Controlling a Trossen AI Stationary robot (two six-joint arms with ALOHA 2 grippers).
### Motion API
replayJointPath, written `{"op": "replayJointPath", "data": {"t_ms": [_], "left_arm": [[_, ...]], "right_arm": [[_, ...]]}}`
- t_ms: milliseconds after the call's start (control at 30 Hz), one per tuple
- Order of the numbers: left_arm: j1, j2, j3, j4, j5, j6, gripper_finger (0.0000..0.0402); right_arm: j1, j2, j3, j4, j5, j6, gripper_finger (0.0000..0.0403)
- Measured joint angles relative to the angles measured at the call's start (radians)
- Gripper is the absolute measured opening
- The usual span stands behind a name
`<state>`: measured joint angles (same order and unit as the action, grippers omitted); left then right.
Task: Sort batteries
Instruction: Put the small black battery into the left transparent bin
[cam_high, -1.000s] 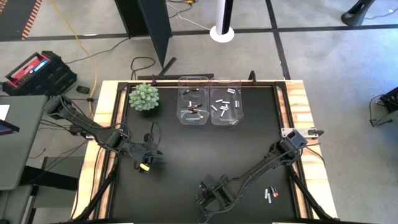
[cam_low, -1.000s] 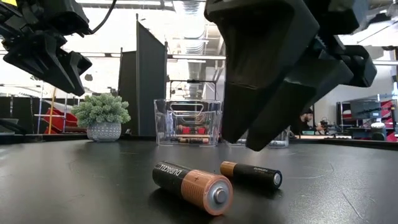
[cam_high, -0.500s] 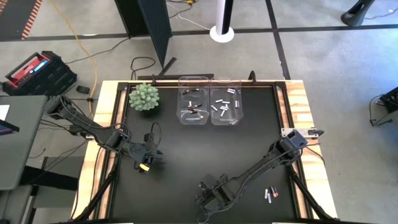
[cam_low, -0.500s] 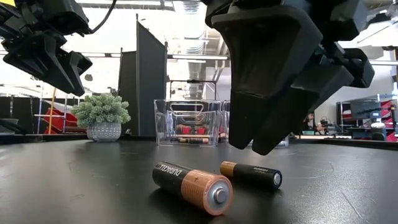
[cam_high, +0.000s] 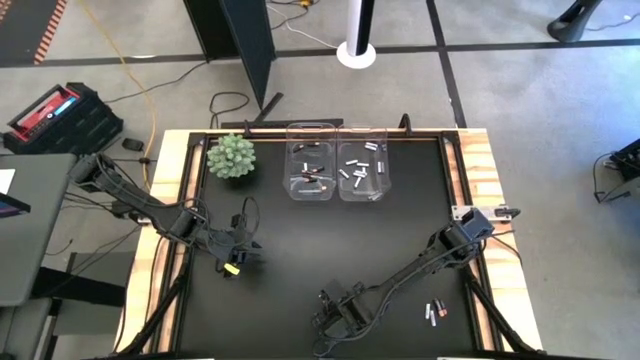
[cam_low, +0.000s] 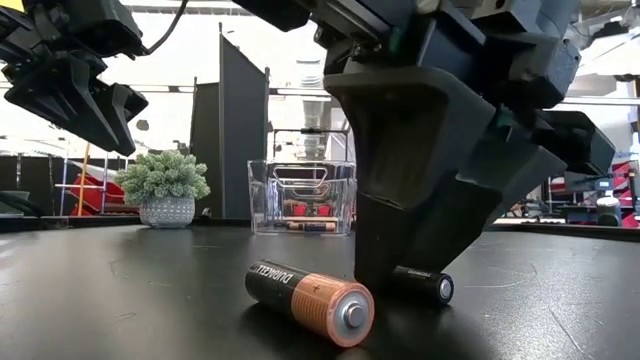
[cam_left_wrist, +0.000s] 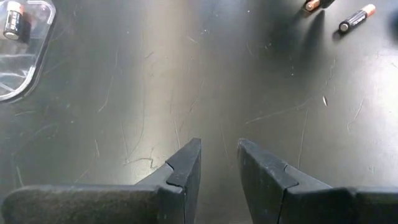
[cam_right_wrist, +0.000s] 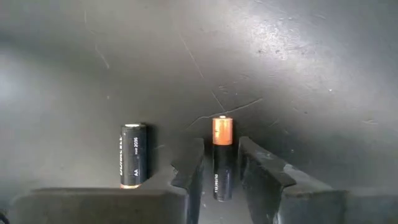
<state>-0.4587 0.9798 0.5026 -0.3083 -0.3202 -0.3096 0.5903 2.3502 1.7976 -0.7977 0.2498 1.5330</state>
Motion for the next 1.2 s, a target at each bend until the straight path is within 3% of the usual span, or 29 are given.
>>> {"op": "replayJointPath", "data": {"t_ms": [367,933,1200], "left_arm": [[0.0,0.0,0.0,0.0,0.0,-0.001,0.0099],[0.0,0.0,0.0,0.008,0.0,-0.001,0.0099],[0.0,0.0,0.0,0.008,0.0,-0.001,0.0099]], "right_arm": [[-0.017,-0.021,-0.004,-0.003,-0.021,-0.065,0.0022],[-0.081,-0.153,-0.009,-0.148,0.013,-0.155,0.0027],[-0.138,-0.274,-0.009,-0.241,0.045,-0.324,0.003]]}}
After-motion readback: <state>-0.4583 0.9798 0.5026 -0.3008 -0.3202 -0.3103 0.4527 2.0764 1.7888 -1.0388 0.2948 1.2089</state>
